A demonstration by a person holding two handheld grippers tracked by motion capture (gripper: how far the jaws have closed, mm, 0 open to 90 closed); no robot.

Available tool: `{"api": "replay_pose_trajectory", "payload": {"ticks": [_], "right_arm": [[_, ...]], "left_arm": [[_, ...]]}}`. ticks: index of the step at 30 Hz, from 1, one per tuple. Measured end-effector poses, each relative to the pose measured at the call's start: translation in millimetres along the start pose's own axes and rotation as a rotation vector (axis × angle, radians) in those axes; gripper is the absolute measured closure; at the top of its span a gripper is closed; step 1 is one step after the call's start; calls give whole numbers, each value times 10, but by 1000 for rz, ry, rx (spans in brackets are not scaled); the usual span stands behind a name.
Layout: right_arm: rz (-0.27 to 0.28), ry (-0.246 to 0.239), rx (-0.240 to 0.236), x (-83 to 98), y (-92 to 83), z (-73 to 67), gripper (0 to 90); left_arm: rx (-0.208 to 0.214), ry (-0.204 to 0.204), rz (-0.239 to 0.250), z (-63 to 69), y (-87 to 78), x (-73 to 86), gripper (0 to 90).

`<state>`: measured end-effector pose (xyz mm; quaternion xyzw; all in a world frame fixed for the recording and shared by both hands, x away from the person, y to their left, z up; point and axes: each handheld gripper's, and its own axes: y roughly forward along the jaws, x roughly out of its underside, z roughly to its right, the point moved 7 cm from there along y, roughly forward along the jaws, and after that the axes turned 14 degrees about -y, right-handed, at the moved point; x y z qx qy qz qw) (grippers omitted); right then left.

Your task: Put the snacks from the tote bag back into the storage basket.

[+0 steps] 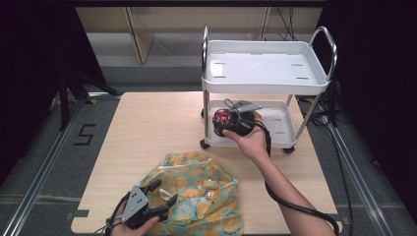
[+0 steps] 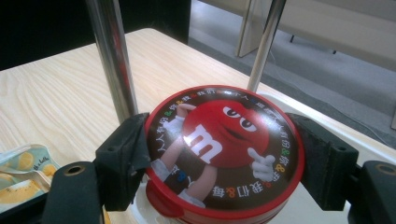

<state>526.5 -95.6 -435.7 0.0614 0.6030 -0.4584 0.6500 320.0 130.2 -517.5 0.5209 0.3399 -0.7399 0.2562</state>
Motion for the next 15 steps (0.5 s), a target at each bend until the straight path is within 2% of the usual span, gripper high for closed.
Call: {"api": "replay_pose_trajectory", "payload": {"ticks": [1, 2, 3, 4, 5, 6, 7, 8, 9, 10, 12, 14, 15], "right_arm": [[4, -9, 11, 5, 24, 10, 270], [5, 17, -6, 2, 16, -17, 270], [4, 5, -9, 6, 23, -9, 270], [-3, -18, 15, 22, 49, 19, 270], [5, 9, -11, 12, 41, -9, 270], [1, -10, -2, 23, 59, 8, 270], [-2, -15, 16, 30, 78, 19, 270], [-5, -8, 1, 30, 78, 5, 270], [6, 3, -11, 24, 79, -5, 270], [-3, 20, -2, 39, 89, -2, 270], [-8, 26, -19, 48, 91, -19, 270], [-12, 9, 2, 71, 126, 0, 270], [-13, 21, -21, 74, 124, -15, 270]], "left_arm": [[1, -1, 1, 0, 0, 0, 267], [1, -1, 1, 0, 1, 0, 267], [1, -1, 1, -1, 0, 0, 267], [1, 0, 1, -1, 0, 0, 267], [2, 0, 1, 0, 1, 0, 267], [-13, -14, -13, 2, -14, 13, 267], [-4, -1, -7, -2, -6, 5, 267], [-13, -14, -13, 3, -14, 13, 267], [-2, 2, -4, -1, -3, 2, 267], [-8, -6, -9, 1, -9, 9, 267], [1, -2, 0, 3, 0, 2, 267], [2, 0, 0, 2, 0, 0, 267], [2, -2, 0, 2, 0, 0, 267]]}}
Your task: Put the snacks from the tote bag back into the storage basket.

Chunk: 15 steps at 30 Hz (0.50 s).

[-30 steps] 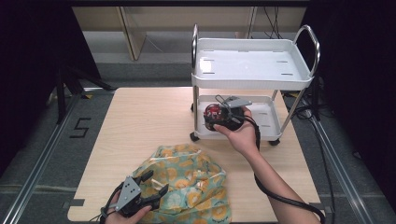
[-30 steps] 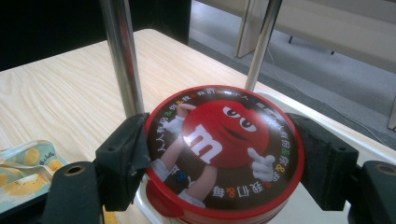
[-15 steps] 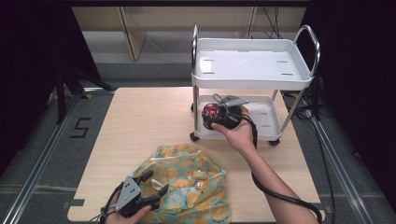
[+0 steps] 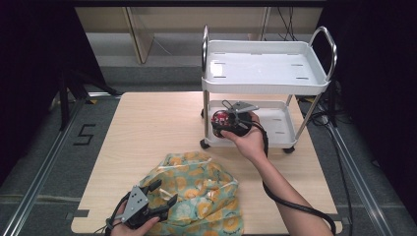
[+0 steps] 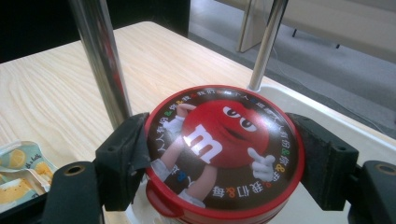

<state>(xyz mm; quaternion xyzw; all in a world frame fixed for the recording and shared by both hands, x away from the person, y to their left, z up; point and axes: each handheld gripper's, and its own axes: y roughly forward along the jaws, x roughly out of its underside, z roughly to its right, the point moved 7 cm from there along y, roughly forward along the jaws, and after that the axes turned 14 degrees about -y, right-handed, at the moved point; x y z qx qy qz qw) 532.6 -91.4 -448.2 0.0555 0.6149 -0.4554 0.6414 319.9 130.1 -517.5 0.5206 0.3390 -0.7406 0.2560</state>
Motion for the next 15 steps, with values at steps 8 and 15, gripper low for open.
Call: {"api": "replay_pose_trajectory", "payload": {"ticks": [8, 15], "right_arm": [[-17, -16, 28, 76, 74, 32, 270], [-32, -10, 20, 127, 150, 9, 270]], "left_arm": [[0, 2, 0, 0, -1, -1, 267], [-1, 1, 0, 8, -5, 1, 267]]}}
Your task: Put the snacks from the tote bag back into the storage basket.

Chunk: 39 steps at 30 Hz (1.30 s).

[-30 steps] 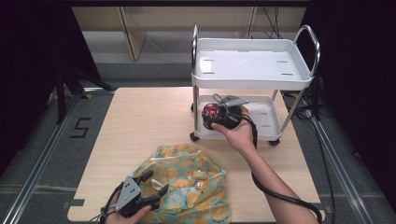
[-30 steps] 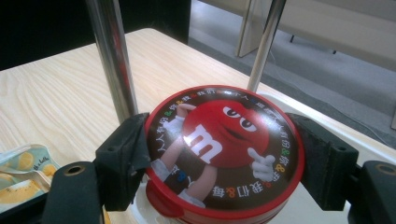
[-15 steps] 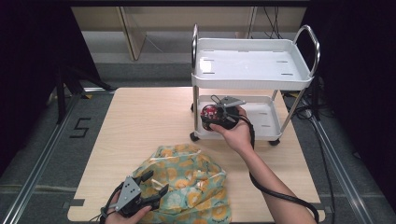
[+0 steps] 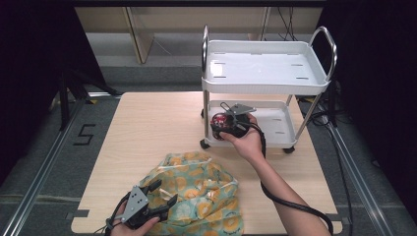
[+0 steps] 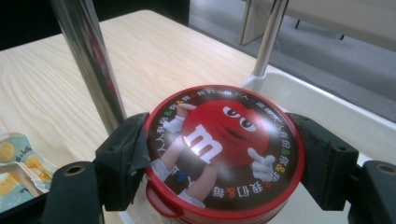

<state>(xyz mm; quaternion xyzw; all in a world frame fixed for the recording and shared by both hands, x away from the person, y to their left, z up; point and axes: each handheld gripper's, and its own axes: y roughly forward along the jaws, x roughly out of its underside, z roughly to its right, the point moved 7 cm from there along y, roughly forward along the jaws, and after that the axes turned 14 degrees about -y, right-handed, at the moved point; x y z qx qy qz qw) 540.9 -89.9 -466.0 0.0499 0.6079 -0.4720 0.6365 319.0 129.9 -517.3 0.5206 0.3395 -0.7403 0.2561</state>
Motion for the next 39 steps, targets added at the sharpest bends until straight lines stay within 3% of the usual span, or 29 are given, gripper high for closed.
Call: {"api": "replay_pose_trajectory", "payload": {"ticks": [1, 4, 7, 17, 26, 31, 32, 37, 39], "right_arm": [[11, -23, 9, 1, 17, 18, 269], [1, -26, 2, 34, 77, 2, 270], [-8, 0, -3, 63, 114, -28, 269], [-14, -12, -14, 120, 205, -31, 269], [-14, -11, -25, 130, 202, -40, 261], [-33, 8, -1, 124, 163, -31, 204], [-28, 5, -14, 114, 164, -37, 195], [-17, 5, 8, 79, 91, -43, 179], [-5, 23, -13, 59, 16, -73, 175]], "left_arm": [[-1, -2, 0, 1, -1, 1, 267], [3, 0, 0, -1, 3, -1, 267], [6, 0, 1, -2, 6, -1, 269], [-2, -14, -11, -7, 3, 12, 269], [1, -26, -9, 1, 10, 15, 270], [-1, -20, -12, -9, 8, 15, 270], [-2, -23, -11, -7, 8, 16, 270], [11, 1, -3, -17, 24, 3, 270], [11, -2, -1, -19, 28, 3, 270]]}}
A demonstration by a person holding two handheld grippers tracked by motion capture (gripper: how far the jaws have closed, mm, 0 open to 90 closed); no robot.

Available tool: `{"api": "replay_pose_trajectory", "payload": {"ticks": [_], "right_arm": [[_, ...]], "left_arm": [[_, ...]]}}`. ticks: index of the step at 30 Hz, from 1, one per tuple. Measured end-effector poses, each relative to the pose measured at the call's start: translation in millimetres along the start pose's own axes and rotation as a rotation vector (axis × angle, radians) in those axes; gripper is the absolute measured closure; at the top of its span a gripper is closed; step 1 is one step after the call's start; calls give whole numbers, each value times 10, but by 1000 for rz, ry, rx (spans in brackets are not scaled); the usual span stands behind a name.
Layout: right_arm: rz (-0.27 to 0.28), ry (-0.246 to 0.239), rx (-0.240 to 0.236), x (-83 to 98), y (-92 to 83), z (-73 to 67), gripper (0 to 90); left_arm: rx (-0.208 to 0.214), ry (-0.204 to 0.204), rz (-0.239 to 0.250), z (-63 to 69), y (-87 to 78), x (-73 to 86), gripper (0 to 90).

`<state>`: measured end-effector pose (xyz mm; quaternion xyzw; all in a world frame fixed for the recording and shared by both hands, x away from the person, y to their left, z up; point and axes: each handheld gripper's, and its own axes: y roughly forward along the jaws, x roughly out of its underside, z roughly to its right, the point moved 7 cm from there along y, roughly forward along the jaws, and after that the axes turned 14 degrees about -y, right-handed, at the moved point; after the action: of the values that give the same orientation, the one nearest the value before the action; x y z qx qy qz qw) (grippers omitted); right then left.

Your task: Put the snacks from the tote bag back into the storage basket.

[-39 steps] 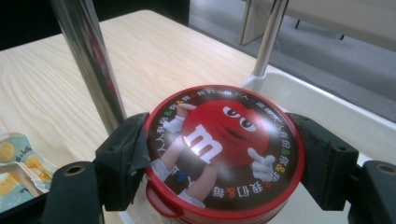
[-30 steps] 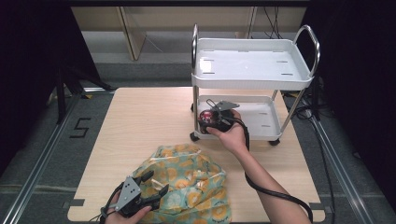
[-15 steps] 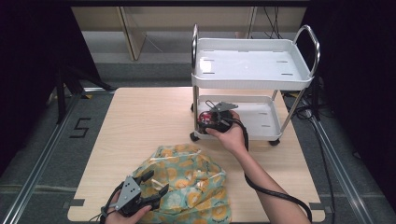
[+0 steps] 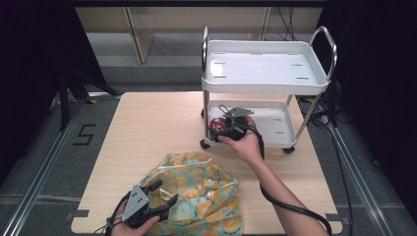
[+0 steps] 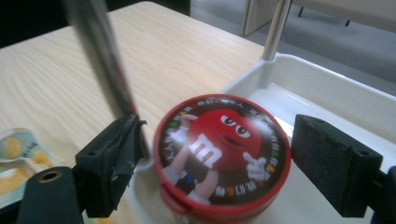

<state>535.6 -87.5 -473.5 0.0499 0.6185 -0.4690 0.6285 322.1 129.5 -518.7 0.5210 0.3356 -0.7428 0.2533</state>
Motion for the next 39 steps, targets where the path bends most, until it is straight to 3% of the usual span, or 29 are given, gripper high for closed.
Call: {"api": "replay_pose_trajectory", "payload": {"ticks": [4, 6, 10, 11, 13, 14, 16, 17, 21, 24, 26, 27, 28, 30, 33, 34, 35, 36, 37, 39], "right_arm": [[1, -16, -6, 13, -104, -12, 185], [-13, 31, -20, 41, -171, -44, 191], [3, 20, -39, 86, -305, -92, 196], [-4, 44, -43, 105, -349, -119, 197], [-6, 23, -35, 153, -424, -117, 200], [2, 45, -48, 169, -466, -136, 200], [8, 16, -43, 216, -523, -116, 202], [5, 44, -49, 231, -574, -148, 202], [14, 11, -61, 288, -692, -201, 203], [-7, 8, -63, 356, -766, -281, 205], [-7, -32, -68, 402, -808, -290, 207], [-9, -3, -64, 422, -843, -320, 207], [-4, -25, -69, 443, -861, -316, 207], [-7, 1, -66, 484, -930, -353, 208], [5, -20, -62, 551, -1020, -348, 211], [-5, 12, -63, 585, -1055, -375, 211], [0, -10, -54, 618, -1081, -355, 212], [-9, 22, -61, 656, -1110, -391, 213], [-3, -3, -57, 694, -1125, -375, 213], [-8, 0, -56, 773, -1168, -392, 214]], "left_arm": [[-2, 1, -1, 10, -1, -2, 270], [-3, -4, 1, 12, -1, -2, 269], [-2, -2, 1, 16, -2, -2, 269], [-1, -3, 2, 17, 0, -2, 269], [-12, -12, -7, 19, -12, 6, 269], [-12, -7, -8, 19, -14, 4, 269], [-10, 13, -6, 11, -13, -6, 269], [-12, -5, -8, 19, -16, 3, 269], [-13, -16, -6, 22, -15, 5, 269], [-11, 11, -6, 11, -14, -5, 268], [-13, -9, -8, 26, -14, 6, 268], [1, 7, 2, 24, 0, -5, 268], [1, 5, 5, 28, 3, -6, 268], [0, 2, 5, 30, 6, -5, 268], [4, 3, 11, 36, 11, -8, 268], [4, 1, 12, 37, 11, -8, 268], [3, 2, 11, 36, 11, -8, 268], [4, 2, 11, 35, 12, -8, 268], [4, 2, 12, 35, 13, -8, 268], [3, 0, 12, 35, 11, -7, 268]]}}
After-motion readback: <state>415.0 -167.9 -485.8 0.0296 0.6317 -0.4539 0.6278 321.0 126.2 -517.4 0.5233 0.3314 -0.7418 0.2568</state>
